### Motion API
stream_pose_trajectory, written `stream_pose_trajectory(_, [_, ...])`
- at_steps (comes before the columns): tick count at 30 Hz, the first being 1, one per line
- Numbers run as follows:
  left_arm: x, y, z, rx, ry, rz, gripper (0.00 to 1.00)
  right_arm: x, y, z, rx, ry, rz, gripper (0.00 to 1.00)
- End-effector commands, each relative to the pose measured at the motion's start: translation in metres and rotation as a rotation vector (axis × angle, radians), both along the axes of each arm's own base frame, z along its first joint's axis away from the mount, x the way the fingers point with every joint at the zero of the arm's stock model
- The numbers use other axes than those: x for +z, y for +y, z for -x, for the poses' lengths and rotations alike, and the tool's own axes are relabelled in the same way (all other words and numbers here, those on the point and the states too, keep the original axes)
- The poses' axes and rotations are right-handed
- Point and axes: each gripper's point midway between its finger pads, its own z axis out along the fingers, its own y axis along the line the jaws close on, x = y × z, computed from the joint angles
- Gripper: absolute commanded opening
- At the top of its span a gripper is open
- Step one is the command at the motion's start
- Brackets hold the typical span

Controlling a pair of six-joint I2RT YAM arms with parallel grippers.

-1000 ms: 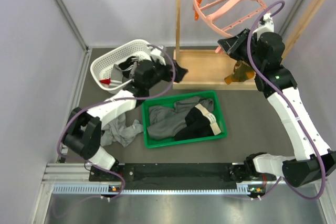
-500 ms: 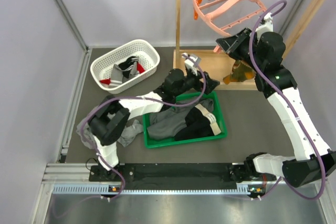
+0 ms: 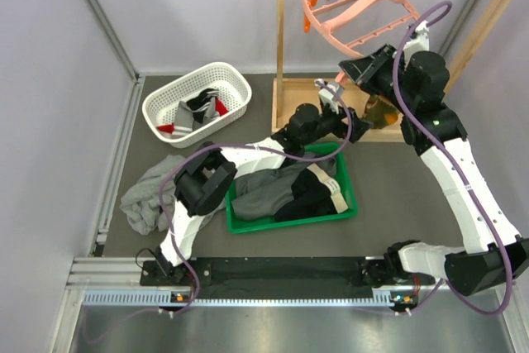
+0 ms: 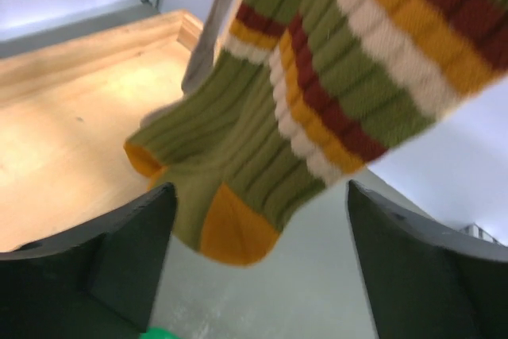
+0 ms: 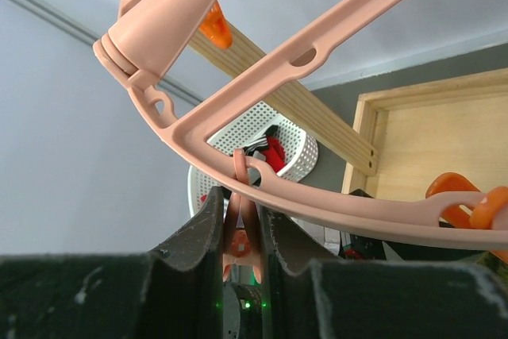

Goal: Remove the socks clipped to the hanger

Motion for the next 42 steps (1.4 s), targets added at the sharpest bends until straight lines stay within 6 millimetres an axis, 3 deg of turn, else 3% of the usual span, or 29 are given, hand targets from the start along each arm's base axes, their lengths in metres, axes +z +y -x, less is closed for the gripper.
stream_pose_trajectory(1, [0.036,-0.006,-0.009,0.029,-0.053,0.068,0.84,0.018,0.009,0.017,0.065,-0.058,-0.035,0.04])
stream_pose_trajectory(2, [0.037,-0.008,-0.010,0.027,-0.053,0.071,0.77,0.018,0.009,0.017,0.066,-0.054,-0.039,0.04])
stream_pose_trajectory(3, [0.036,-0.009,-0.009,0.021,-0.052,0.070,0.57,0.018,0.009,0.019,0.066,-0.056,-0.039,0.05])
stream_pose_trajectory(7, [0.044,-0.012,-0.001,-0.017,-0.039,0.082,0.00,0.021,0.007,0.021,0.063,-0.050,-0.037,0.14])
stream_pose_trajectory(11, [0.050,-0.004,0.006,-0.001,-0.036,0.057,0.00,0.022,-0.001,0.026,0.030,-0.023,-0.004,0.39])
stream_pose_trajectory(12, [0.064,0.001,0.009,0.008,-0.053,0.071,0.00,0.018,-0.004,0.029,0.020,-0.002,0.008,0.41])
stream_pose_trajectory(14, [0.064,0.009,0.015,0.018,-0.054,0.066,0.00,0.027,-0.012,0.032,-0.015,-0.013,0.026,0.48])
stream_pose_trajectory(15, [0.080,0.016,0.018,0.030,-0.072,0.085,0.00,0.023,-0.015,0.036,-0.022,0.012,0.042,0.50])
stream_pose_trajectory(22, [0.097,0.033,0.044,0.060,-0.091,0.065,0.00,0.035,-0.041,0.055,-0.113,0.024,0.116,0.65])
stream_pose_trajectory(32, [0.102,0.041,0.068,0.035,-0.096,0.058,0.00,0.034,-0.106,0.065,-0.396,0.035,0.313,0.61])
stream_pose_trajectory(35, [0.109,0.042,0.076,0.027,-0.105,0.063,0.00,0.029,-0.112,0.064,-0.412,0.027,0.365,0.60])
stream_pose_trajectory(42, [0.113,0.044,0.084,0.016,-0.116,0.057,0.00,0.011,-0.101,0.048,-0.357,0.029,0.418,0.62])
